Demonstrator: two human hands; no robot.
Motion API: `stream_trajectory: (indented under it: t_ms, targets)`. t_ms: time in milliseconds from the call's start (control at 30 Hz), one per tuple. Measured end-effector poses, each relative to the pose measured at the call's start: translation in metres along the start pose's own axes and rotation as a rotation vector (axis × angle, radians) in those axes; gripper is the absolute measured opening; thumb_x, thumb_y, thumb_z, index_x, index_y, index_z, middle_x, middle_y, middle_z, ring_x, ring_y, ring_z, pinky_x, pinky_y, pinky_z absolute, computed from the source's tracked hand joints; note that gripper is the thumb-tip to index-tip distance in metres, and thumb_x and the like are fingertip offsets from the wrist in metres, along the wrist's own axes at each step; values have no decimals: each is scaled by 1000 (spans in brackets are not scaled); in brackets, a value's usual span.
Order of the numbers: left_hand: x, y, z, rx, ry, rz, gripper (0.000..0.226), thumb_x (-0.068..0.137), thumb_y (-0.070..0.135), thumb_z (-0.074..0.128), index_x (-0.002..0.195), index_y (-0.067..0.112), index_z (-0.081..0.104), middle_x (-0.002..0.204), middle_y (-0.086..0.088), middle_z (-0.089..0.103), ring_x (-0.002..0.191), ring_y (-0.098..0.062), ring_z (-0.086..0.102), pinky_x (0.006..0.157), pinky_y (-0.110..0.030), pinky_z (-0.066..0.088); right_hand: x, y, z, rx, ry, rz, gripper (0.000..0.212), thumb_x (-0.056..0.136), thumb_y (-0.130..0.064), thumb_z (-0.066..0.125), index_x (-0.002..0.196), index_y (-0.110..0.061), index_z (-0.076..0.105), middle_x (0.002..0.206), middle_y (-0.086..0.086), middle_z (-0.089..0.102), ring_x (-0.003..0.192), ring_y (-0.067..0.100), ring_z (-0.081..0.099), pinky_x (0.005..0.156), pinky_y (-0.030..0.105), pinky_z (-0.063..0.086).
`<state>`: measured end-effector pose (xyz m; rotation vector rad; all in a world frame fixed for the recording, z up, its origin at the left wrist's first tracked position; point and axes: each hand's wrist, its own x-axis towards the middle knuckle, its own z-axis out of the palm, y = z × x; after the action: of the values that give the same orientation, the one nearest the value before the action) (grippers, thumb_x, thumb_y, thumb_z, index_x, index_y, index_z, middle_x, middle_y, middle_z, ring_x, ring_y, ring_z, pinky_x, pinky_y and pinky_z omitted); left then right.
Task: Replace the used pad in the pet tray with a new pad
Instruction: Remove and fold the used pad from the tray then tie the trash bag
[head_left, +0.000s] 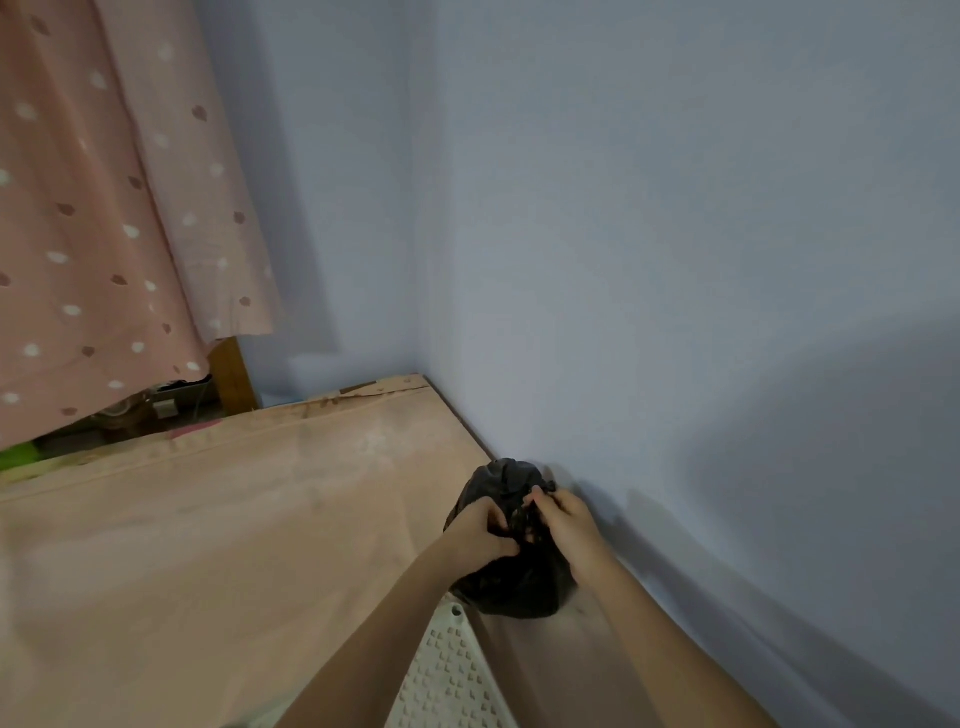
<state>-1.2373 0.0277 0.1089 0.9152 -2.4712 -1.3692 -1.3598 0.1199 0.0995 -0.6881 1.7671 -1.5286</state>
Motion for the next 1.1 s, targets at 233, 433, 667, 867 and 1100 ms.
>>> stream_trajectory:
  t_ms: [233, 433, 667, 867, 1100]
  targets:
    - [2, 5, 6, -9, -91, -98, 17, 99, 18, 38, 99, 17, 55, 57, 5, 61, 37, -2, 49, 43, -14, 42, 0, -1, 3, 46, -43, -17, 21, 94, -28, 55, 84, -17, 69, 86, 2, 71, 90, 20, 67, 82, 30, 52]
    - [6, 5, 7, -169, -30, -103, 11, 87, 15, 62, 77, 20, 62, 66, 3, 60, 48, -3, 54, 48, -14, 45, 0, -1, -1, -4, -35, -33, 23, 94, -29, 54, 84, -18, 71, 90, -2, 72, 93, 13, 66, 84, 26, 50]
    - [1, 6, 1, -648, -89, -217, 17, 81, 33, 72, 84, 17, 77, 68, 2, 66, 61, -8, 59, 61, -18, 51, -5, 8, -11, 35, -47, -46, 16, 91, -30, 61, 93, -18, 72, 90, 3, 74, 88, 15, 70, 77, 24, 54]
    - [6, 3, -6, -656, 149, -259, 16, 79, 12, 75, 93, 19, 74, 87, 3, 69, 81, -9, 63, 66, -14, 48, -6, 12, -17, 28, -19, -79, 10, 86, -32, 67, 87, -27, 75, 86, -3, 75, 82, 7, 70, 63, 11, 51]
    - [15, -17, -8, -769, 348, -252, 9, 74, 3, 77, 81, 8, 75, 82, -9, 71, 71, -13, 67, 70, -17, 56, 4, 35, -25, 173, 143, -37, 11, 90, -20, 63, 95, -14, 70, 83, 2, 75, 83, 13, 71, 73, 19, 56]
